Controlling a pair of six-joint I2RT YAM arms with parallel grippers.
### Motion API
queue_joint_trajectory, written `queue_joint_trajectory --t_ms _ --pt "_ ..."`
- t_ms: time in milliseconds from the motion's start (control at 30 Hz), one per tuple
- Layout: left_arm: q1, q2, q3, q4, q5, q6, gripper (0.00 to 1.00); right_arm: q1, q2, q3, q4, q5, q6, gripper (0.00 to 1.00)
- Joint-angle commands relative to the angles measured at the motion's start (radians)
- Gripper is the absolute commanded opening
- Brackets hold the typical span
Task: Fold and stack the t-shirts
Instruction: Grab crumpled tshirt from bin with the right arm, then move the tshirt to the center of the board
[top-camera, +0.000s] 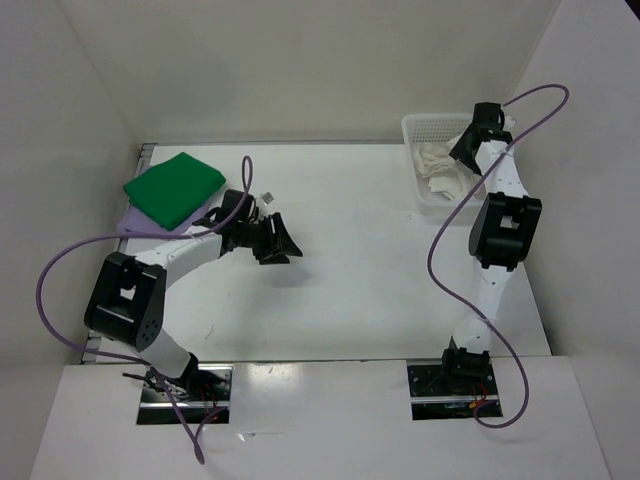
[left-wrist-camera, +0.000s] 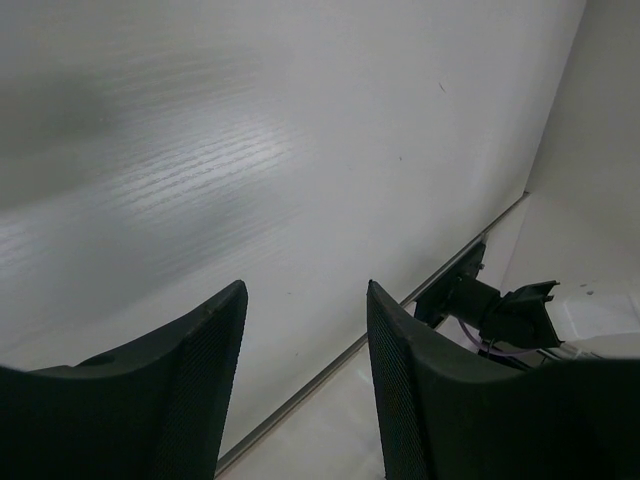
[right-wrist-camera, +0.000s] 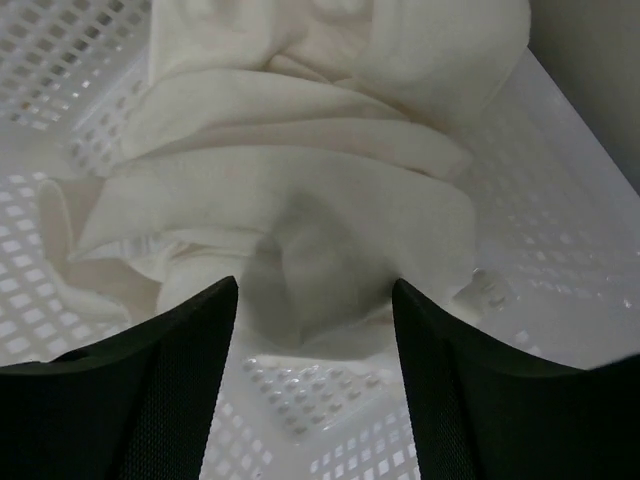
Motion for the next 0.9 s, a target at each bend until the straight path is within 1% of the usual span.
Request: queue_joint_trajectory --t_ms 0,33,67,100,133,167,200,233,300,333,400,433,467,500,533,567,667,700,733,767,800,867 --pt "-0.001 0.023 0.045 0.023 0.032 0.034 0.59 -0.004 0.043 0.077 -0.036 0.035 -0.022 0.66" --pt "-0.001 0.023 0.045 0.023 0.032 0.034 0.59 -0.004 0.052 0.097 -0.036 0.005 -0.022 0.35" --pt "-0.001 0.023 0.056 0.023 0.032 0.034 0.59 -0.004 0.052 0.097 -0.036 -0.006 -0.008 0.22" --pt "-0.001 0.032 0.056 0.014 0.032 0.025 0.59 -0.004 0.037 0.097 -0.010 -0.017 0.004 0.12" --pt "-0.001 0.032 0.065 0.014 0.032 0.024 0.59 -0.004 -0.012 0.079 0.013 -0.031 0.004 0.05" --pt "-0.001 0.032 0.076 0.014 0.032 0.024 0.59 0.005 -0.041 0.069 0.031 -0.043 0.013 0.00" --pt "-0.001 0.032 0.085 0.014 0.032 0.024 0.59 0.015 -0.108 0.069 0.056 -0.057 0.023 0.00" --pt "0.008 0.032 0.085 0.014 0.032 0.015 0.59 0.015 -0.145 0.069 0.056 -0.057 0.023 0.00" --pt "0.008 0.041 0.128 0.014 0.032 0.015 0.60 0.025 -0.227 0.069 0.094 -0.107 0.033 0.00" --pt "0.017 0.041 0.142 0.014 0.032 0.015 0.60 0.054 -0.318 0.069 0.103 -0.121 0.034 0.00" --pt "0.026 0.061 0.181 0.014 0.046 0.004 0.60 0.082 -0.412 0.069 0.129 -0.189 0.043 0.00" --pt "0.040 0.061 0.194 0.014 0.046 0.004 0.60 0.112 -0.493 0.089 0.151 -0.215 0.055 0.00" --pt "0.049 0.072 0.203 0.014 0.055 -0.006 0.60 0.131 -0.527 0.101 0.151 -0.242 0.055 0.00" --pt "0.066 0.072 0.203 0.026 0.055 -0.018 0.60 0.149 -0.555 0.121 0.160 -0.305 0.073 0.00" --pt "0.075 0.072 0.212 0.026 0.069 -0.019 0.60 0.166 -0.575 0.172 0.160 -0.346 0.101 0.00" --pt "0.086 0.082 0.212 0.035 0.069 -0.032 0.60 0.212 -0.610 0.201 0.171 -0.382 0.113 0.00" --pt "0.131 0.083 0.212 0.035 0.078 -0.052 0.60 0.307 -0.632 0.334 0.217 -0.500 0.185 0.00" --pt "0.141 0.083 0.212 0.035 0.078 -0.064 0.60 0.329 -0.632 0.398 0.243 -0.576 0.214 0.00" --pt "0.166 0.083 0.200 0.035 0.078 -0.074 0.60 0.352 -0.621 0.440 0.261 -0.604 0.245 0.00" --pt "0.178 0.083 0.200 0.044 0.078 -0.074 0.60 0.407 -0.589 0.488 0.289 -0.624 0.294 0.00" --pt "0.192 0.072 0.189 0.044 0.087 -0.086 0.60 0.438 -0.572 0.575 0.300 -0.638 0.309 0.00" --pt "0.233 0.052 0.179 0.044 0.088 -0.095 0.60 0.482 -0.543 0.637 0.309 -0.638 0.349 0.00"
